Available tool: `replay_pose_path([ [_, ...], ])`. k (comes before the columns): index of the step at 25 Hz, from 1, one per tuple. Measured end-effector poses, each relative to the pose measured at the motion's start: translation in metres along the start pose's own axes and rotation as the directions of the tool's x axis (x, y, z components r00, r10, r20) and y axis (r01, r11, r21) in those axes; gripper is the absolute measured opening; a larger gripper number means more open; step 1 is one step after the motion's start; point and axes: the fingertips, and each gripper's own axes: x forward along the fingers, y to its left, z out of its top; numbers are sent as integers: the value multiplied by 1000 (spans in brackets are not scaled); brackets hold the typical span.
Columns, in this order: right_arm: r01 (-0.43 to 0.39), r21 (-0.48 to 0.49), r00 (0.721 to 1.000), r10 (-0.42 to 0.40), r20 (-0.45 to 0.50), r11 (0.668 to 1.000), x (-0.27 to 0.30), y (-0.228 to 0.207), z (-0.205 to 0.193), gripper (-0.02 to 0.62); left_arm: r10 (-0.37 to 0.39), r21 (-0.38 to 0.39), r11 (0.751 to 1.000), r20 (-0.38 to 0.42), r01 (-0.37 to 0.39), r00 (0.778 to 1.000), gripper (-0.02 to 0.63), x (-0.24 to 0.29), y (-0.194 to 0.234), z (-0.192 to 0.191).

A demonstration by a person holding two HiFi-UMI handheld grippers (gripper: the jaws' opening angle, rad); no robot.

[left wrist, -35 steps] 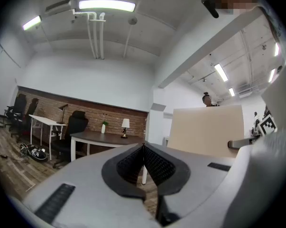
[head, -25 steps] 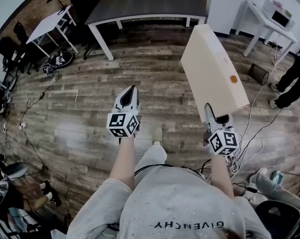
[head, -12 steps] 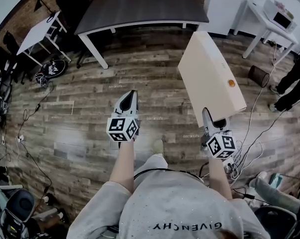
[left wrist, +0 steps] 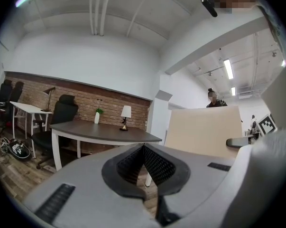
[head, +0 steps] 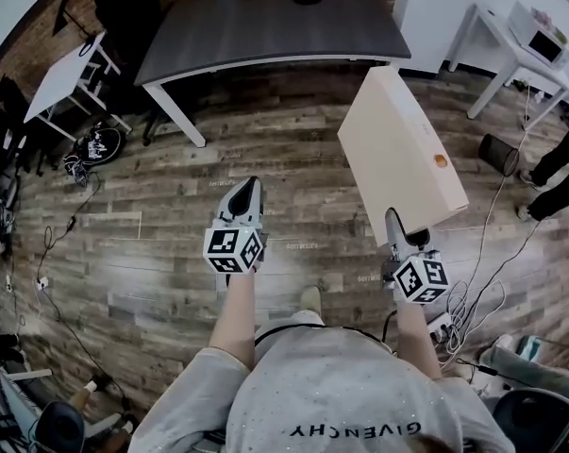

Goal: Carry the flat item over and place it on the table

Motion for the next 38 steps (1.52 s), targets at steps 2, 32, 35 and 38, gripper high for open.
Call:
replay_pose_path([
  [2,-3,19,1000,3,11,1000,20,1,-1,273,-2,1,1000,4,2,1000,-2,13,16,0],
  [32,-103,88,994,106,-28,991,258,17,23,273,137,-37,990,-17,-138,990,-2,138,174,20],
  [35,-113,85,993,116,-28,990,281,10,28,275,128,-38,991,-23,-129,991,-2,163,177,22],
  [38,-111,87,993,113,-21,990,304,-2,37,275,120,-34,992,-23,-121,992,-2,191,179,27],
])
